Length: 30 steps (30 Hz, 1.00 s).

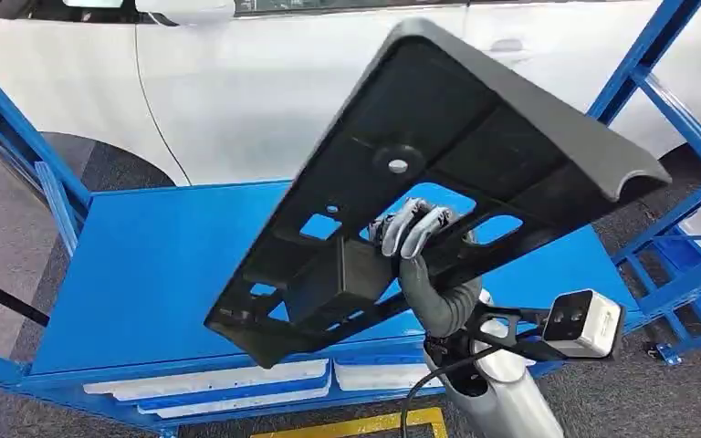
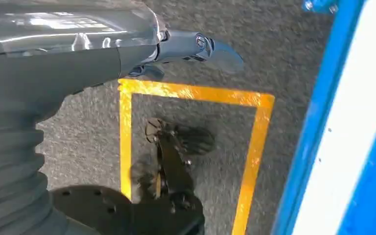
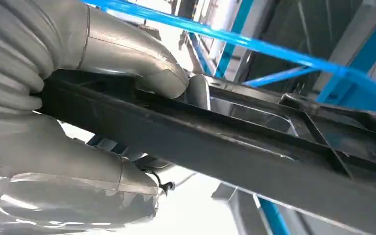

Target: Take the parts from the cabinet and place them on the table.

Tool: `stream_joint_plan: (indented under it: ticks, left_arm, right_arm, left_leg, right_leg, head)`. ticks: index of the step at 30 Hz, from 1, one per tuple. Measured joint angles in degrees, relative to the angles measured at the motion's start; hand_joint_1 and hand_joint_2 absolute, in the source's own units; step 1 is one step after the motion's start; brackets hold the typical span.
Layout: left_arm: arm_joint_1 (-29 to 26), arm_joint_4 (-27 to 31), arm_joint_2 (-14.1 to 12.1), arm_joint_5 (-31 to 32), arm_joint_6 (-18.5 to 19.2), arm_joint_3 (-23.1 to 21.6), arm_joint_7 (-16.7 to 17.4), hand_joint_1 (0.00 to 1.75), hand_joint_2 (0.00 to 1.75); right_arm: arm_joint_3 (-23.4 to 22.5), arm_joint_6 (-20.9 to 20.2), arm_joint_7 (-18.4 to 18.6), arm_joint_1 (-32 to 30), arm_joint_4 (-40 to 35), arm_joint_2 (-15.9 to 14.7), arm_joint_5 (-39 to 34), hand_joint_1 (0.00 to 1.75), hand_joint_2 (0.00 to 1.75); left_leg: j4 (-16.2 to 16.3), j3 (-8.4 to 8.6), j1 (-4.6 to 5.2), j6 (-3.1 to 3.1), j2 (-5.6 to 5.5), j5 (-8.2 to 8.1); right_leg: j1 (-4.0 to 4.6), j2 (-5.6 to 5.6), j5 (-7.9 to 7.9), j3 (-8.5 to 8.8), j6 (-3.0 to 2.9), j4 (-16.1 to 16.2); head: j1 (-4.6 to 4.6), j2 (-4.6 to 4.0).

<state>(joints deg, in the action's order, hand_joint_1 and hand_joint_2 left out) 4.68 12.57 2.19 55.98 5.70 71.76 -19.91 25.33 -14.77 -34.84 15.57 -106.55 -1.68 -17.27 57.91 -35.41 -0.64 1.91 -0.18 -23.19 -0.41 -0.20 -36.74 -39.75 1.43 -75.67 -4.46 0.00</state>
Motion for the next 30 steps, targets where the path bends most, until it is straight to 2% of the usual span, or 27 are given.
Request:
stream_joint_plan:
  ticks: [1, 2, 4, 5, 6, 8, 9, 10, 11, 13, 14, 15, 16, 17, 18, 19, 20, 21, 22, 24, 25, 26, 27, 28, 29, 30]
  left_arm:
    - [-0.1, 0.0, 0.0, 0.2, -0.1, 0.0, 0.3, 0.0, 1.75]
    - [-0.2, 0.0, 0.0, 0.3, -0.2, 0.0, 0.5, 0.0, 1.75]
    - [-0.2, 0.0, 0.0, 0.7, -0.6, 0.0, 1.2, 0.0, 1.75]
    - [-0.3, 0.0, 0.0, 1.0, -0.7, 0.0, 1.5, 0.0, 1.75]
    - [-0.4, 0.0, 0.0, 1.1, -0.8, 0.0, 1.6, 0.0, 1.75]
    - [-0.4, 0.0, -0.2, 1.4, -0.9, 0.0, 2.3, 0.0, 1.75]
    - [-0.5, 0.0, -0.3, 1.5, -1.0, 0.0, 2.5, 0.0, 1.75]
    - [-0.5, 0.0, -0.6, 1.5, -1.1, 0.0, 2.7, 0.0, 1.75]
    - [-0.6, 0.0, -0.6, 1.8, -1.0, 0.0, 2.9, 0.0, 1.75]
    - [-0.6, 0.0, -0.7, 2.1, -1.0, -0.1, 3.1, 0.0, 1.75]
    - [-0.5, 0.0, -0.8, 2.1, -1.0, -0.1, 3.2, 0.0, 1.75]
    - [-0.5, 0.0, -0.9, 2.1, -1.0, -0.1, 3.2, 0.0, 1.75]
    - [-0.5, 0.0, -0.9, 2.1, -1.0, -0.1, 3.3, 0.0, 1.75]
    - [-0.5, 0.0, -0.9, 2.2, -1.1, -0.1, 3.3, 0.0, 1.75]
    - [-0.5, 0.0, -0.9, 2.3, -1.1, -0.1, 3.4, 0.0, 1.75]
    - [-0.4, 0.0, -0.9, 2.4, -1.3, -0.2, 3.4, 0.0, 1.75]
    - [-0.3, 0.0, -1.1, 2.6, -1.4, -0.2, 3.4, 0.0, 1.75]
    - [-0.2, 0.0, -1.1, 2.6, -1.4, -0.2, 3.4, 0.0, 1.75]
    - [-0.2, 0.0, -1.1, 2.7, -1.5, -0.2, 3.3, 0.0, 1.75]
    - [-0.3, 0.0, -1.1, 3.3, -1.5, -0.3, 3.3, 0.0, 1.75]
    - [-0.5, 0.0, -1.1, 3.6, -1.5, -0.3, 3.3, 0.0, 1.75]
    - [-0.4, 0.0, -1.1, 4.1, -1.5, -0.4, 3.3, 0.0, 1.75]
    - [-0.3, 0.0, -1.1, 4.4, -1.4, -0.5, 3.3, 0.0, 1.75]
    - [-0.3, 0.0, -1.1, 4.6, -1.4, -0.7, 3.3, 0.0, 1.75]
    - [-0.3, 0.0, -1.1, 4.7, -1.4, -0.8, 3.3, 0.0, 1.75]
    - [-0.3, 0.0, -1.2, 4.7, -1.3, -1.0, 3.3, 0.0, 1.75]
  right_arm:
    - [0.0, 0.4, -0.3, -0.8, -0.2, -0.1, 0.1, 1.75, 1.75]
    - [-0.1, 0.5, -0.7, -1.5, -0.6, -0.2, 0.2, 1.75, 1.75]
    - [-0.6, 0.8, -2.0, -2.8, -1.6, -0.2, 0.2, 1.75, 1.75]
    - [-0.9, 0.9, -2.5, -3.1, -2.0, -0.2, 0.2, 1.75, 1.75]
    - [-1.0, 1.0, -3.0, -3.7, -2.3, -0.2, 0.1, 1.75, 1.75]
    - [-1.5, 0.5, -4.3, -4.4, -3.0, -0.3, -0.4, 1.75, 1.75]
    - [-1.6, 0.0, -4.6, -4.7, -3.3, -0.3, -0.9, 1.75, 1.75]
    - [-1.7, -1.0, -4.8, -4.7, -3.6, -0.3, -1.7, 1.75, 1.75]
    - [-1.7, -1.8, -4.9, -4.7, -4.0, -0.3, -2.2, 1.75, 1.75]
    - [-1.7, -2.9, -5.1, -4.7, -4.9, -0.3, -2.7, 1.75, 1.75]
    - [-1.7, -3.0, -5.1, -4.7, -5.2, -0.3, -2.8, 1.75, 1.75]
    - [-1.7, -3.0, -5.1, -4.7, -5.3, -0.3, -2.8, 1.75, 1.75]
    - [-1.7, -3.1, -5.0, -4.8, -5.4, -0.3, -2.8, 1.75, 1.75]
    - [-1.7, -3.6, -5.0, -4.8, -5.7, -0.2, -2.9, 1.75, 1.75]
    - [-1.9, -4.4, -5.0, -4.7, -6.0, 0.0, -3.1, 1.75, 1.75]
    - [-2.1, -5.5, -5.1, -4.8, -6.3, 0.2, -3.2, 1.75, 1.75]
    - [-2.3, -6.8, -5.1, -4.8, -6.6, 0.5, -3.3, 1.75, 1.75]
    - [-2.6, -7.9, -5.1, -4.8, -6.8, 0.8, -3.4, 1.75, 1.75]
    - [-2.9, -9.8, -5.1, -4.9, -6.8, 1.1, -3.4, 1.75, 1.75]
    - [-4.0, -14.6, -5.0, -5.2, -6.8, 1.9, -3.4, 1.75, 1.75]
    - [-4.9, -16.8, -5.0, -5.4, -6.8, 2.4, -3.3, 1.75, 1.75]
    - [-6.0, -18.4, -5.1, -5.3, -6.9, 2.9, -3.2, 1.75, 1.75]
    - [-6.8, -18.3, -5.1, -5.2, -6.9, 3.1, -3.3, 1.75, 1.75]
    - [-7.3, -18.1, -5.1, -5.0, -7.0, 3.1, -3.7, 1.75, 1.75]
    - [-7.7, -17.9, -5.1, -4.9, -7.0, 3.1, -3.9, 1.75, 1.75]
    - [-7.9, -17.8, -5.1, -4.9, -7.0, 3.1, -4.1, 1.75, 1.75]
  left_leg:
    - [0.2, -0.58, 0.0, -0.1, 0.0, 0.3]
    - [0.3, -1.1, 0.0, -0.24, 0.0, 0.58]
    - [0.5, -1.81, 0.0, -0.6, -0.09, 1.15]
    - [0.6, -2.02, 0.04, -0.94, -0.13, 1.53]
    - [0.3, -1.94, 0.05, -1.41, -0.1, 1.95]
    - [0.1, -1.99, -0.12, -2.17, -0.12, 2.81]
    - [-0.3, -2.07, 0.13, -2.63, -0.23, 3.37]
    - [0.1, -2.49, -0.08, -2.81, -0.18, 3.02]
    - [1.6, -3.48, -0.01, -2.93, -0.12, 0.26]
    - [9.3, -5.72, -0.15, -3.31, -0.11, -6.65]
    - [14.0, -6.68, -0.15, -3.53, -0.11, -9.18]
    - [17.3, -6.95, -0.15, -3.67, -0.11, -10.07]
    - [18.1, -6.01, -0.14, -3.65, -0.11, -9.18]
    - [16.4, -4.03, -0.14, -3.57, -0.11, -7.43]
    - [12.6, -0.84, -0.12, -3.34, -0.11, -5.42]
    - [7.7, 2.93, -0.08, -2.96, -0.11, -4.46]
    - [2.5, 6.9, 0.17, -2.34, -0.12, -5.51]
    - [-1.7, 9.51, 0.49, -2.0, -0.14, -7.12]
    - [-1.5, 8.94, 0.62, -1.94, -0.15, -6.82]
    - [-1.6, 8.6, 0.97, -1.33, -0.15, -6.22]
    - [-2.3, 8.4, 0.34, -0.92, -0.12, -5.24]
    - [-2.4, 7.65, 0.22, -0.56, 0.33, -4.42]
    - [-2.4, 6.74, 0.18, -0.14, 0.4, -3.8]
    - [-2.4, 6.0, 0.18, -0.13, 0.41, -3.15]
    - [-2.3, 5.17, 0.19, -0.15, 0.41, -2.5]
    - [-2.2, 4.23, 0.18, -0.27, 0.44, -1.86]
  right_leg:
    - [-0.07, 0.0, 0.94, 0.94, 0.03, 0.8]
    - [-0.15, -0.01, 2.82, 3.27, -0.03, 4.2]
    - [-0.21, -0.01, 6.26, 10.01, -0.44, 14.7]
    - [-0.07, 0.05, 5.29, 11.83, -0.74, 18.5]
    - [0.44, 0.18, 6.89, 11.65, -0.88, 17.9]
    - [0.72, 0.23, 7.09, 11.16, -1.52, 18.0]
    - [0.57, 0.17, 7.69, 10.87, -1.97, 18.2]
    - [-0.03, -0.06, 8.62, 10.33, -2.46, 18.8]
    - [0.05, -0.09, 9.3, 9.6, -2.99, 18.8]
    - [0.16, -0.13, 10.42, 8.1, -3.33, 18.7]
    - [0.28, -0.2, 11.02, 7.35, -3.42, 18.7]
    - [0.41, -0.26, 11.58, 6.56, -3.45, 18.6]
    - [0.51, -0.26, 12.18, 5.68, -3.39, 18.5]
    - [0.55, -0.26, 12.67, 4.92, -3.35, 18.3]
    - [0.65, -0.26, 13.15, 4.16, -3.27, 18.1]
    - [0.73, -0.23, 13.54, 3.57, -3.17, 18.0]
    - [0.68, -0.27, 13.92, 3.31, -3.02, 17.7]
    - [0.95, -0.25, 14.19, 3.02, -2.67, 17.5]
    - [0.75, -0.46, 14.72, 3.23, -2.25, 17.8]
    - [0.49, -0.46, 15.61, 3.16, -1.64, 17.9]
    - [0.79, -0.4, 15.72, 2.87, -1.25, 17.9]
    - [0.43, -0.06, 13.33, 2.14, -0.86, 16.7]
    - [0.3, -0.03, 9.64, 0.97, -0.63, 13.8]
    - [0.06, -0.03, 6.29, -0.32, -0.29, 9.6]
    - [-0.09, -0.02, 3.68, -1.55, 0.0, 5.2]
    - [-0.22, -0.02, 2.59, -2.31, 0.24, 1.5]
  head:
    - [0.0, 0.0]
    - [0.0, 0.0]
    - [0.0, 0.0]
    - [0.0, 0.0]
    - [0.0, 0.0]
    - [0.0, 0.0]
    - [0.0, 0.0]
    - [0.0, 0.0]
    - [0.0, 0.0]
    - [0.0, 0.0]
    - [0.0, 0.0]
    - [0.0, 0.0]
    - [0.0, 0.0]
    - [0.0, 0.0]
    - [0.0, 0.0]
    - [0.0, 0.0]
    - [0.0, 0.0]
    - [0.0, 0.0]
    - [0.0, 0.0]
    - [0.0, 0.0]
    - [0.0, 0.0]
    - [0.0, 0.0]
    - [0.0, 0.0]
    - [0.0, 0.0]
    - [0.0, 0.0]
    - [0.0, 0.0]
